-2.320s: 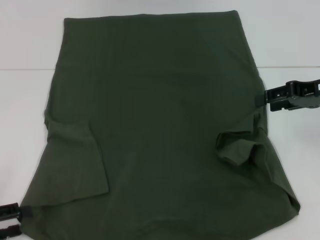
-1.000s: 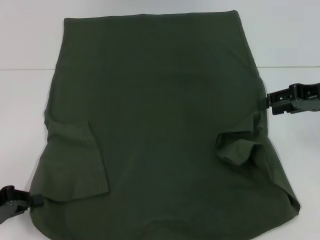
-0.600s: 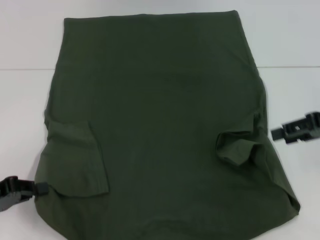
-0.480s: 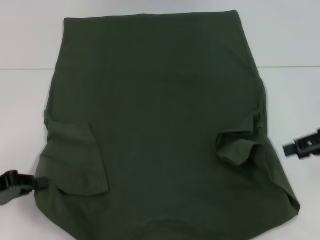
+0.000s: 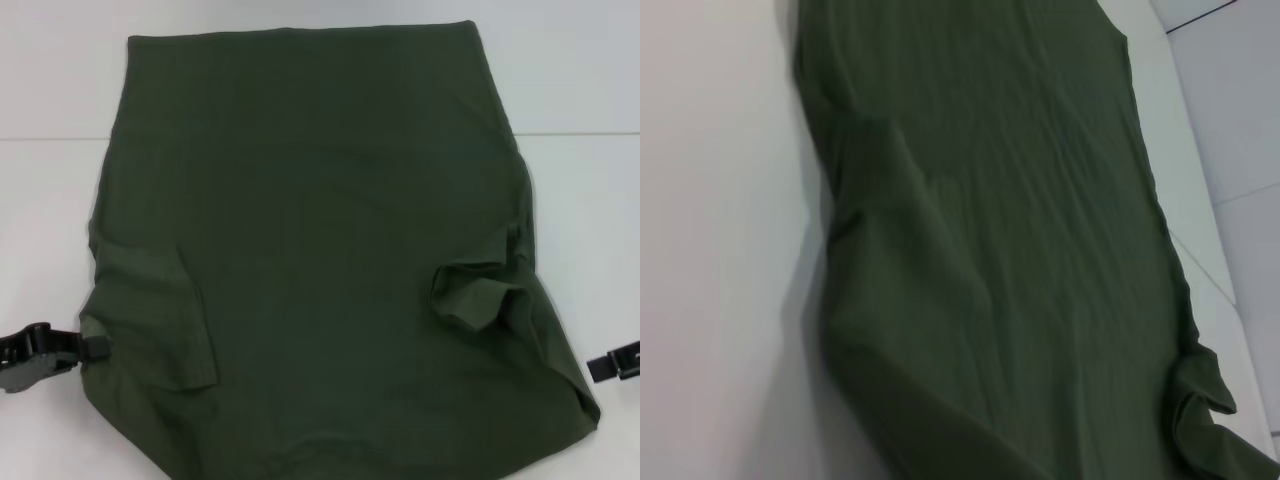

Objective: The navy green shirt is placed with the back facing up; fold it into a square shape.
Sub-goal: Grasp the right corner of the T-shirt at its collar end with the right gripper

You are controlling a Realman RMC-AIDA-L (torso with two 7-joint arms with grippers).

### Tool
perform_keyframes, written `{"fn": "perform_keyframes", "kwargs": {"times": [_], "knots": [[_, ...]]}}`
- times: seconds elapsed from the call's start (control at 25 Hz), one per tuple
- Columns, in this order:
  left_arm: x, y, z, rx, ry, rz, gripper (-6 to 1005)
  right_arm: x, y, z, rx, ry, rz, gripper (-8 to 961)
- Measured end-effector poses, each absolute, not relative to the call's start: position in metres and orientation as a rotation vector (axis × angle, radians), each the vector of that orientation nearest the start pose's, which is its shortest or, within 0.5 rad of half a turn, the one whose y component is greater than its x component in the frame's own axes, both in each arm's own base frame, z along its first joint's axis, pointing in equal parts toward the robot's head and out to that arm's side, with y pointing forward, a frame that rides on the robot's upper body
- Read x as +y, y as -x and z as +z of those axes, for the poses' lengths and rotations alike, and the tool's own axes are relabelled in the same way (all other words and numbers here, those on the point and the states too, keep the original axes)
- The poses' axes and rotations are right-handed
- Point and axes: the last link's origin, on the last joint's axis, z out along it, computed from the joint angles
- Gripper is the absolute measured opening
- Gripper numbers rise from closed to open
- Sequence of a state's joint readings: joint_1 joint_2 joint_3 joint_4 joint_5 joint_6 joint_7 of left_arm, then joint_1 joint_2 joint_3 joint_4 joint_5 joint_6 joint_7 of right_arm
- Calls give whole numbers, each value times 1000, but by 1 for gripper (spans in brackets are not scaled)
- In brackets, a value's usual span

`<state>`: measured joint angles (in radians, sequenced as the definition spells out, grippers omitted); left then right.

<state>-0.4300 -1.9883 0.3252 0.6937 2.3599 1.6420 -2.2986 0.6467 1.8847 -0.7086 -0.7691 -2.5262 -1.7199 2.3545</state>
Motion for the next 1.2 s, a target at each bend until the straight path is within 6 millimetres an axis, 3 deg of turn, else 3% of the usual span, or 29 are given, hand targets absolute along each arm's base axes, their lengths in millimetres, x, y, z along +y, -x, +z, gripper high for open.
{"fn": "perform_keyframes", "kwargs": {"times": [0.44, 1.2], "knots": [[289, 350, 61, 2325, -2293, 761, 7, 337, -310, 61, 1679, 2441, -172, 617], [290, 350, 60, 2340, -2281, 761, 7, 339, -306, 42, 1668, 2443, -165, 615]]}}
